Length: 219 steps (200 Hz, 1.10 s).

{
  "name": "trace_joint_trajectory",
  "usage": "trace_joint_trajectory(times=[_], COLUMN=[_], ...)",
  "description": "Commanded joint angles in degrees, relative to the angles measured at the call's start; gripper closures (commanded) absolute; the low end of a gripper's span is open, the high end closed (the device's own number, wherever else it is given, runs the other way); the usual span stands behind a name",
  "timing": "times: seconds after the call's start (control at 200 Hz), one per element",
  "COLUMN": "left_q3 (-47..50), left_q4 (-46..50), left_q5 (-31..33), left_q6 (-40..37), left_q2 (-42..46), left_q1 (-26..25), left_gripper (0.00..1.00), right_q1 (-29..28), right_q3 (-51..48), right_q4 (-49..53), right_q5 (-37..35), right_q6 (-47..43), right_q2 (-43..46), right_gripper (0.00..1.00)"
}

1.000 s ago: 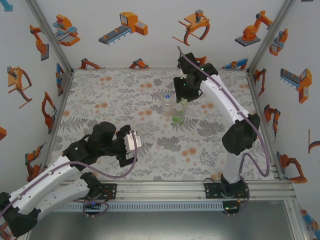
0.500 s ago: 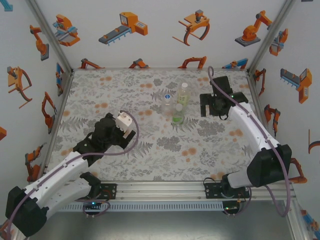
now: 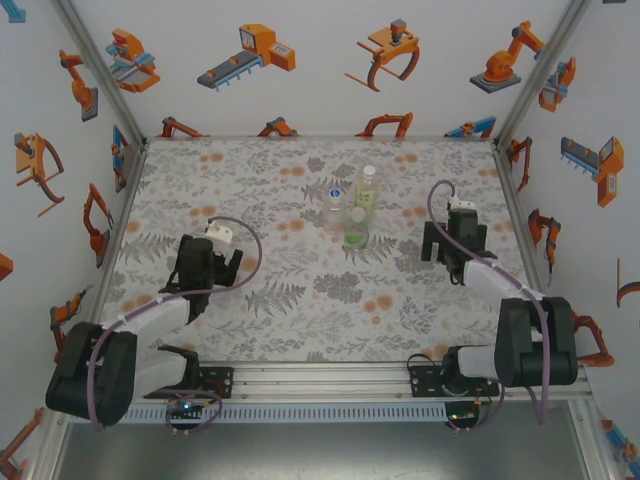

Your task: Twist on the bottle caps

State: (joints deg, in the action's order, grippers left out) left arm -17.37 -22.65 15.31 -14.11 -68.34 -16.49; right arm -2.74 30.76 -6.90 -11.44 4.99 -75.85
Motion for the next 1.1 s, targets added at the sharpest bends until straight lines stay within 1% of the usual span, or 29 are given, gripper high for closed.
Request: trace_joint_trajectory(times=[0.0, 0.105, 0.185, 0.225, 0.3, 0.341, 0.426, 0.481, 0.541, 0.571, 0.606, 0.636, 0.641, 0.646, 0.656, 0.666, 0.671, 0.691, 0.706, 0.711, 0.716, 0.726, 0.731, 0.746, 0.796, 0.851, 0.911, 0.986, 1.092], left_q3=[-0.83, -0.39, -0.78, -0.91, -1.74, -1.14, -0.05, 0.90, 1.53, 0.87, -1.93, -3.91, -4.04, -4.15, -4.16, -4.17, -4.17, -4.56, -5.17, -5.42, -5.63, -5.96, -6.08, -6.13, -5.41, -6.08, -5.74, -6.10, -6.18], left_q4=[-12.55, -21.32, -25.31, -27.41, -24.33, -26.84, -28.89, -34.36, -41.95, -39.08, -29.49, -26.99, -27.13, -27.72, -28.68, -29.55, -29.77, -28.84, -26.74, -26.08, -25.44, -24.22, -23.85, -23.98, -27.29, -24.08, -26.15, -24.71, -24.62], left_q5=[-6.93, -12.25, -17.47, -17.92, -19.70, -20.79, -21.21, -21.56, -22.26, -22.38, -22.06, -21.30, -21.12, -20.94, -20.45, -19.96, -19.44, -17.51, -16.64, -16.50, -16.39, -16.28, -16.24, -16.04, -16.07, -16.21, -17.01, -17.81, -18.40], left_q6=[2.53, 4.56, 6.76, 7.41, 9.04, 9.35, 10.66, 10.90, 11.88, 12.19, 12.02, 12.52, 12.75, 12.94, 13.51, 13.94, 14.15, 14.92, 15.21, 15.27, 15.31, 15.29, 15.31, 15.28, 15.19, 15.38, 15.51, 15.88, 16.20], left_q2=[-2.95, -6.88, -10.62, -12.56, -11.62, -12.66, -13.12, -16.67, -21.56, -20.70, -18.47, -18.99, -19.23, -19.52, -20.03, -20.49, -20.59, -20.68, -20.30, -20.19, -19.96, -19.61, -19.50, -19.47, -20.48, -19.68, -20.28, -19.86, -19.96], left_q1=[3.15, 6.60, 9.36, 10.02, 11.94, 12.49, 13.65, 13.98, 14.71, 15.06, 15.16, 15.34, 15.43, 15.48, 15.73, 15.91, 15.98, 16.05, 16.05, 16.05, 16.05, 16.05, 16.05, 15.99, 15.94, 16.05, 16.42, 16.85, 17.23], left_gripper=[0.03, 0.03, 0.03, 0.03, 0.03, 0.03, 0.03, 0.03, 0.03, 0.03, 0.03, 0.03, 0.03, 0.03, 0.03, 0.03, 0.03, 0.03, 0.03, 0.03, 0.03, 0.03, 0.03, 0.03, 0.03, 0.03, 0.03, 0.03, 0.03], right_q1=[0.37, 0.59, 1.11, 1.29, 2.00, 2.10, 2.39, 2.71, 2.86, 2.90, 2.87, 2.91, 2.92, 2.92, 2.92, 2.92, 2.92, 2.92, 2.92, 2.92, 2.92, 2.92, 2.92, 2.91, 2.91, 2.92, 2.87, 2.91, 3.60], right_q3=[-5.24, -6.84, -8.57, -9.64, -11.88, -12.42, -11.32, -10.27, -9.81, -9.72, -9.82, -10.05, -10.20, -10.20, -10.33, -10.43, -10.43, -10.54, -10.55, -10.55, -10.55, -10.50, -10.48, -10.34, -9.93, -9.93, -9.83, -9.69, -9.13], right_q4=[-22.15, -29.79, -36.19, -40.01, -47.18, -50.82, -48.17, -45.66, -45.04, -44.79, -44.82, -45.05, -45.16, -45.16, -45.38, -45.66, -45.66, -45.93, -46.00, -45.96, -45.95, -46.00, -45.96, -45.81, -44.91, -44.96, -44.89, -44.70, -43.87], right_q5=[0.87, 3.26, 4.87, 4.64, 4.66, 4.61, 5.03, 5.15, 3.05, 0.82, -1.94, -3.77, -3.81, -3.81, -3.84, -3.78, -3.78, -3.36, -3.19, -3.12, -3.05, -2.99, -2.98, -3.02, -3.06, -3.02, -1.24, 2.21, 4.31], right_q6=[-2.28, -3.66, -4.36, -4.34, -3.55, -3.49, -3.25, -2.56, -1.63, -0.89, 0.22, 0.96, 1.09, 1.09, 1.14, 1.10, 1.10, 0.89, 0.79, 0.71, 0.72, 0.78, 0.75, 0.73, 0.80, 0.72, 0.06, -1.29, -0.90], right_q2=[-0.97, -2.61, -5.03, -7.14, -10.74, -12.83, -12.49, -12.22, -12.30, -12.37, -12.31, -12.21, -12.15, -12.15, -12.13, -12.15, -12.15, -12.15, -12.20, -12.21, -12.25, -12.29, -12.29, -12.32, -12.35, -12.30, -12.38, -12.38, -12.55], right_gripper=[0.01, 0.01, 0.01, 0.01, 0.01, 0.01, 0.01, 0.01, 0.01, 0.01, 0.01, 0.06, 0.10, 0.10, 0.15, 0.23, 0.23, 0.31, 0.34, 0.32, 0.27, 0.11, 0.06, 0.02, 0.01, 0.01, 0.01, 0.01, 0.01])
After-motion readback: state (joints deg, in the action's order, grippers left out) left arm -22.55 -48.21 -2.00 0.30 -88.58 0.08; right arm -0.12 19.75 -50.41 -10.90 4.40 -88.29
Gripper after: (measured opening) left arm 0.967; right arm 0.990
